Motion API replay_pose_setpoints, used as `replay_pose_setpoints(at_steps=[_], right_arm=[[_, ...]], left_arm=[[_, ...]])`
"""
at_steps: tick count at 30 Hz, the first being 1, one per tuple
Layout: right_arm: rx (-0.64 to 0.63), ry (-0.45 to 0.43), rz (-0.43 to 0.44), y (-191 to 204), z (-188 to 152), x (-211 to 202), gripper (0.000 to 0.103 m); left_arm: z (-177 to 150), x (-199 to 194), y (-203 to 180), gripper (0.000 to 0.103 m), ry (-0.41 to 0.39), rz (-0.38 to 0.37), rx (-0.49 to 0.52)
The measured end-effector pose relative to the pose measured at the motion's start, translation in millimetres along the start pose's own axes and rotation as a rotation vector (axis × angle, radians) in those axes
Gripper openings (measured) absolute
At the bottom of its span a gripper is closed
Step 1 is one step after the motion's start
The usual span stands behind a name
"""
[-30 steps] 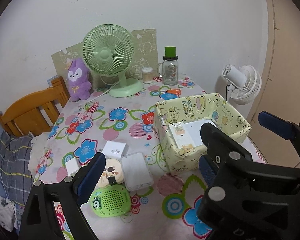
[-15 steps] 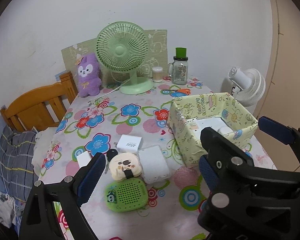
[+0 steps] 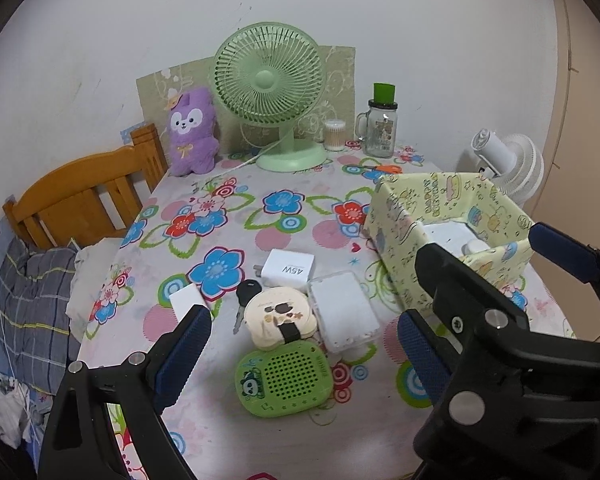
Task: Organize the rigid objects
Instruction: 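Move the right gripper toward the white translucent case while the left gripper approaches the green speaker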
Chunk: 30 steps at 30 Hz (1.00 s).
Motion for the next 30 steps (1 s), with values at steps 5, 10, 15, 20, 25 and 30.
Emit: replay_pose_setpoints(at_steps=[5, 10, 15, 20, 25, 30], right_arm=[[-0.014, 0.013, -0.001, 11, -8, 7, 0.095], [-0.025, 0.03, 0.013, 23, -15, 19, 0.095], [-0.036, 0.051, 0.028, 35, -22, 33, 0.095], [-0.051, 0.075, 0.024, 43, -28, 49, 0.095], [-0.056, 0.101, 0.02, 48, -33, 63, 0.095], [-0.056, 0.135, 0.019, 52, -40, 84, 0.095]], left_arm=[[-8, 6, 11, 0.096, 0.012, 0.01, -0.004], [-17, 15, 24, 0.096, 0.028, 0.016, -0.02], [-24, 27, 38, 0.096, 0.051, 0.016, -0.044], [-31, 42, 49, 0.096, 0.081, 0.02, -0.064], [-36, 55, 58, 0.096, 0.104, 0.02, -0.077], [-40, 73, 63, 0.096, 0.123, 0.04, -0.072]])
Point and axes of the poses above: each gripper's, at about its wrist camera, not at the fingertips, and x roughly the way its jaws point, y to its left, z to its top, the point moved 4 cm from there along x, roughly the way its jaws point, and after that the axes turned 3 degrees about -z, right-handed, at the moved point
